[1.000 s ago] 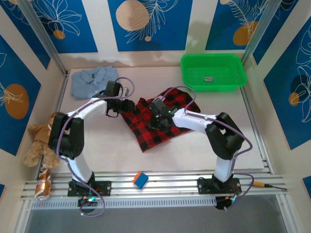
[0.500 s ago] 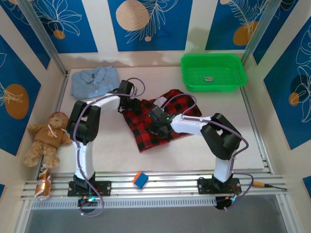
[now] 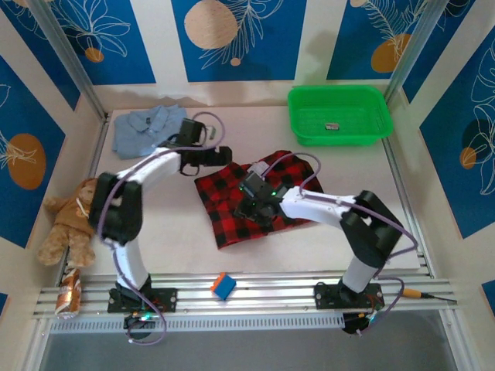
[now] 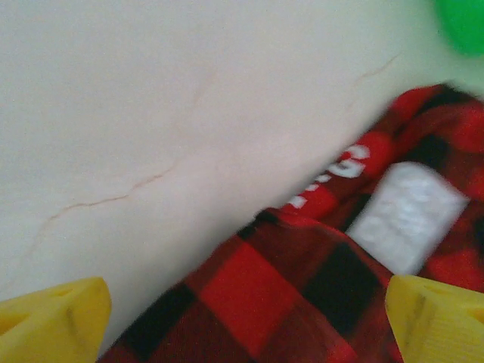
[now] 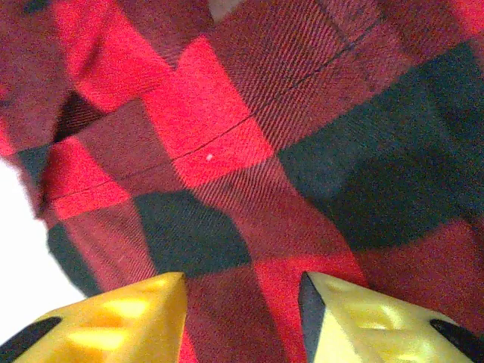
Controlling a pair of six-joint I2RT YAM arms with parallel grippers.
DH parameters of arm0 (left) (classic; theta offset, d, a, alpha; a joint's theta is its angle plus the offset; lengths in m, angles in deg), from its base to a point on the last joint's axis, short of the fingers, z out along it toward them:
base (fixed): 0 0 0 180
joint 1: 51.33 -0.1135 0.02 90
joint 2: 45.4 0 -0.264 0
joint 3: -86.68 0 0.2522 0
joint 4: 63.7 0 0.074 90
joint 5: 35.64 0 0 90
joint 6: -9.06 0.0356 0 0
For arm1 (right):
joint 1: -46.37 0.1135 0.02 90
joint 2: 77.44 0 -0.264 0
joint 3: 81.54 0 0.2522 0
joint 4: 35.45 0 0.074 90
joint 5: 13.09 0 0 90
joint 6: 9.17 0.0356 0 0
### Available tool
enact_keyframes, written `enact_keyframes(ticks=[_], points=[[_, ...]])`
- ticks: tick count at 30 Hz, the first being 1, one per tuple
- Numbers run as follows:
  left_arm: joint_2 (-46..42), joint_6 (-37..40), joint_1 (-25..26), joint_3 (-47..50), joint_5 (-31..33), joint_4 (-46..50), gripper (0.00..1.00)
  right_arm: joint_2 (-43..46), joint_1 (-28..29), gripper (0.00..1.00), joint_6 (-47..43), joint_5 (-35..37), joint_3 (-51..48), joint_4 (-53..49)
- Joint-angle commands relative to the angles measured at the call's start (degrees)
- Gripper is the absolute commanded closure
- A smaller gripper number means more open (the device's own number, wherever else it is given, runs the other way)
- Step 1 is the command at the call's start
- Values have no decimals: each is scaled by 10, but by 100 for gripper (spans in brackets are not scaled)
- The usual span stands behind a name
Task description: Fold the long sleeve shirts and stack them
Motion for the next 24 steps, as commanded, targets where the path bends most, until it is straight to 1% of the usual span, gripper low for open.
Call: enact_keyframes(ticks=[1,3,5,7,9,11,13,15,19,22,24], points=[[-131,-22,-57,33,-52,57,1,68,-24,50,-89,12,47,-97],[-179,-31,-74,79,-84,77,0,84,-65,48,-147,-10,68,-110],[-213,-42,-79,129,-106,82,0,78,-109,49,-196,-51,92,-117],[-236,-70,-80,189,-123,55,1,61,-144,54,-240,-98,116,-108],[-249,-106,-80,256,-147,2,5,33,-166,65,-271,-138,141,-95],[-248,-139,-80,310,-165,-53,9,3,-173,70,-295,-178,162,-83],[-244,-178,-79,353,-184,-108,13,-27,-173,77,-302,-200,178,-77],[-245,-213,-78,390,-203,-165,17,-53,-173,81,-304,-223,177,-58],[-240,-259,-74,429,-219,-223,23,-102,-174,85,-303,-233,177,-40],[-229,-282,-65,454,-221,-252,26,-126,-175,85,-306,-235,176,-27],[-218,-309,-57,472,-227,-300,28,-142,-175,85,-309,-236,176,-22]])
